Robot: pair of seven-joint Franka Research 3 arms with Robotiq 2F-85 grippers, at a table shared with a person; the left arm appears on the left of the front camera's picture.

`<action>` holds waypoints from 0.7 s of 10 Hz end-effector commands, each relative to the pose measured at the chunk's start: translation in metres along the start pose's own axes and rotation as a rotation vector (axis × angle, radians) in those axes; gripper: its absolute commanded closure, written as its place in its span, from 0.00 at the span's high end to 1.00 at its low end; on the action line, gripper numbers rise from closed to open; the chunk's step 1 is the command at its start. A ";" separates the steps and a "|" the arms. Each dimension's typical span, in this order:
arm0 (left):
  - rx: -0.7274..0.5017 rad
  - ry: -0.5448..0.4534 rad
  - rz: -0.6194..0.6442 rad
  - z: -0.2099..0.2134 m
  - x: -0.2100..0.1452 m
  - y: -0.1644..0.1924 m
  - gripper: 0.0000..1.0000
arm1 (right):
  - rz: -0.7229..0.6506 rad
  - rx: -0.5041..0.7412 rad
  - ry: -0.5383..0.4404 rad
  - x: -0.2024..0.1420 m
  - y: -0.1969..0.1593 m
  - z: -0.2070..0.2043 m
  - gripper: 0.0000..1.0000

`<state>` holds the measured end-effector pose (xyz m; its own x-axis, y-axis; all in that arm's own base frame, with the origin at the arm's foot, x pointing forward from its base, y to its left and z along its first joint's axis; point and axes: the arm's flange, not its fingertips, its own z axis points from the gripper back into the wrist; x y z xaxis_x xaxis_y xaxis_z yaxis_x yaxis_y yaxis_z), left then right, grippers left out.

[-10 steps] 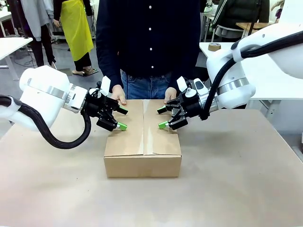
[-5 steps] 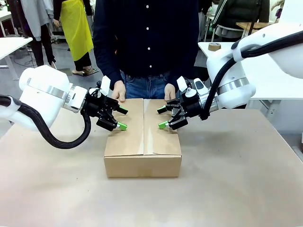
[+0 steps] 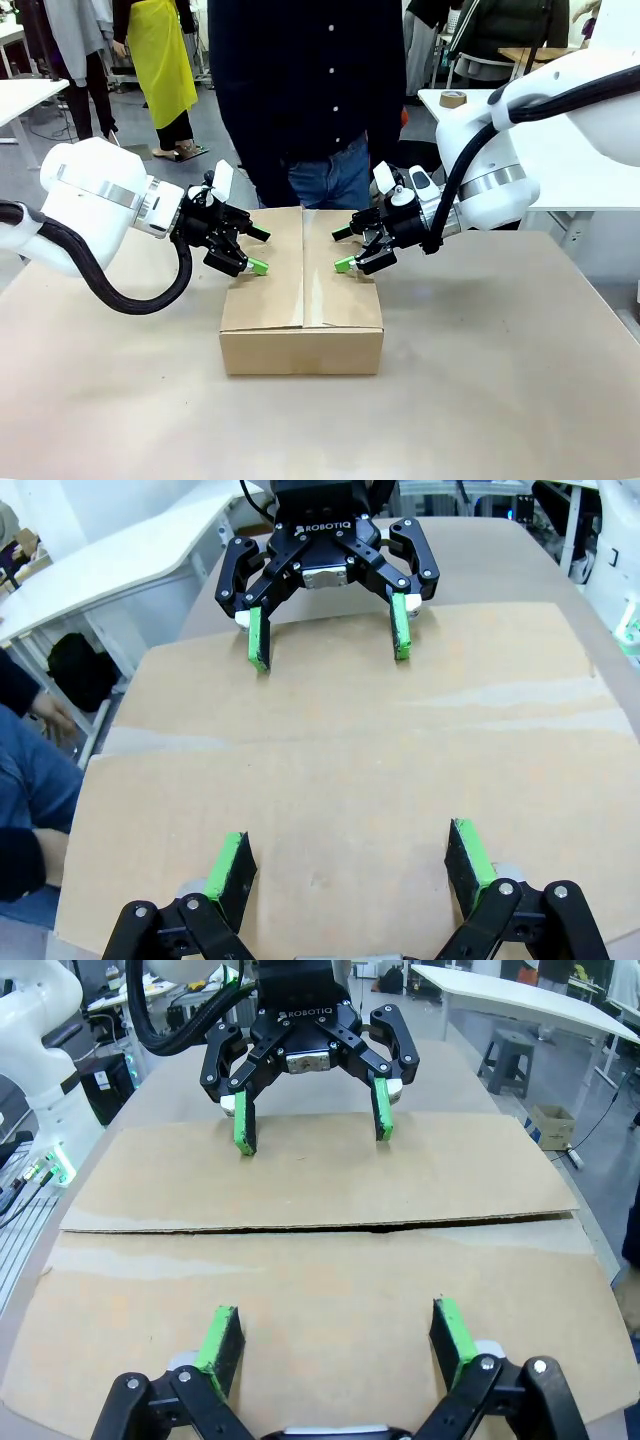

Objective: Pack the gift set into the box.
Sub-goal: Press and hold the closed box until the human finishes sealing it.

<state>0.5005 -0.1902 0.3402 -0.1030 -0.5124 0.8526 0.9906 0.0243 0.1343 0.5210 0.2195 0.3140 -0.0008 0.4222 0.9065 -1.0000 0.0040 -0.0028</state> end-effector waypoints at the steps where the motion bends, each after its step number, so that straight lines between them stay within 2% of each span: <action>1: 0.006 -0.008 -0.009 0.000 0.001 0.000 1.00 | 0.011 -0.006 0.012 0.000 0.001 -0.002 1.00; 7: 0.006 -0.008 -0.009 0.000 0.001 0.000 1.00 | 0.011 -0.006 0.012 0.000 0.001 -0.002 1.00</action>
<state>0.5005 -0.1902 0.3402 -0.1030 -0.5124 0.8526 0.9906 0.0243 0.1343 0.5210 0.2195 0.3140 -0.0008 0.4222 0.9065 -1.0000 0.0040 -0.0028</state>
